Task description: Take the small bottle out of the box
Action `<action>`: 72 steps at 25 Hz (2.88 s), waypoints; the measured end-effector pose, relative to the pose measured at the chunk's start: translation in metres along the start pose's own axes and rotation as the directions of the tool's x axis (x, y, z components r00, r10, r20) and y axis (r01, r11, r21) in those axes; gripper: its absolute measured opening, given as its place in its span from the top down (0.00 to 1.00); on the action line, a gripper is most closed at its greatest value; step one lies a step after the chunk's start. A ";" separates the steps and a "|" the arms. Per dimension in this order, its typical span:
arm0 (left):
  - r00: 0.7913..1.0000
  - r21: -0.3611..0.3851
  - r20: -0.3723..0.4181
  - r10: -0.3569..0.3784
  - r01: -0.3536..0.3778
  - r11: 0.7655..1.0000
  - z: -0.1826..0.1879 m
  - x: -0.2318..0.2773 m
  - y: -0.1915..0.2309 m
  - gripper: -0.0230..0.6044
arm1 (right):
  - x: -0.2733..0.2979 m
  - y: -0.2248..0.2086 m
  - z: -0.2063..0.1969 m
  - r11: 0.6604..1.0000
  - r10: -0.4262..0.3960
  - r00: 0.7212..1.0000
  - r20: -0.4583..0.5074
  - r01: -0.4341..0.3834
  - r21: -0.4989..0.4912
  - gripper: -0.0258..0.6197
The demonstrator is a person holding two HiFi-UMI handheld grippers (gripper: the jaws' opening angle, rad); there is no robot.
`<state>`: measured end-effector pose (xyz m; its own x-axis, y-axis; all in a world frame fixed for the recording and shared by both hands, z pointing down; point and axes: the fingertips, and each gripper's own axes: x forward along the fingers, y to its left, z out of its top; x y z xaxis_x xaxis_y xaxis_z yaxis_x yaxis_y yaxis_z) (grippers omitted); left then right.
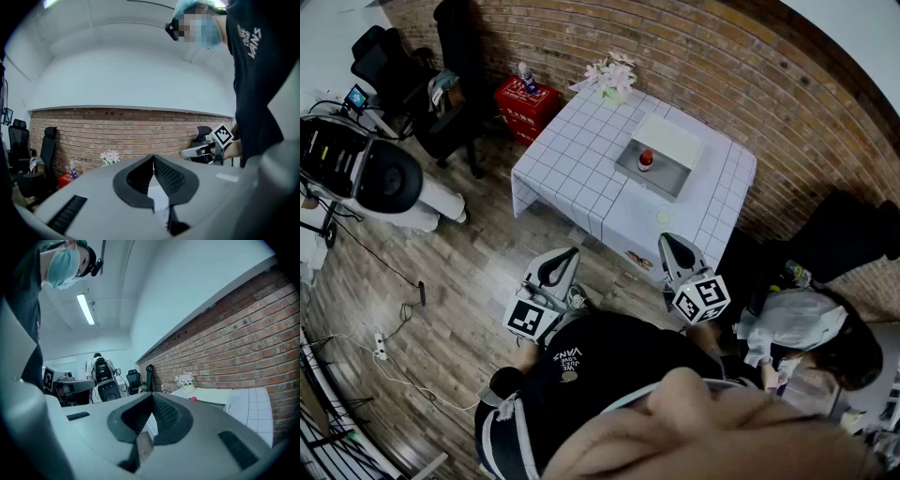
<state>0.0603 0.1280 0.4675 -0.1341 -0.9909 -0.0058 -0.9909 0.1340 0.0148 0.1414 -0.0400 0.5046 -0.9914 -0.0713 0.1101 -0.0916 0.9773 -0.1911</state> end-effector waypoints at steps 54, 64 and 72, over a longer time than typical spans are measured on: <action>0.949 0.019 -0.011 -0.316 0.316 0.949 -0.022 0.192 0.152 0.95 | 0.153 -0.116 0.020 0.957 -0.261 0.965 0.025 0.255 0.135 0.96; 0.952 0.024 -0.021 -0.305 0.305 0.952 -0.039 0.252 0.147 0.95 | 0.145 -0.154 0.016 0.958 -0.258 0.966 0.021 0.252 0.139 0.96; 0.907 0.033 -0.080 -0.413 0.417 0.908 -0.057 0.282 0.150 0.95 | 0.147 -0.163 0.016 0.926 -0.349 0.936 0.037 0.339 0.165 0.96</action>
<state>-0.1258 -0.1318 0.5250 0.2890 -0.9549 0.0681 -0.9565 -0.2910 -0.0217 0.0091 -0.2129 0.5364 -0.8999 -0.4152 0.1337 -0.4360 0.8481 -0.3009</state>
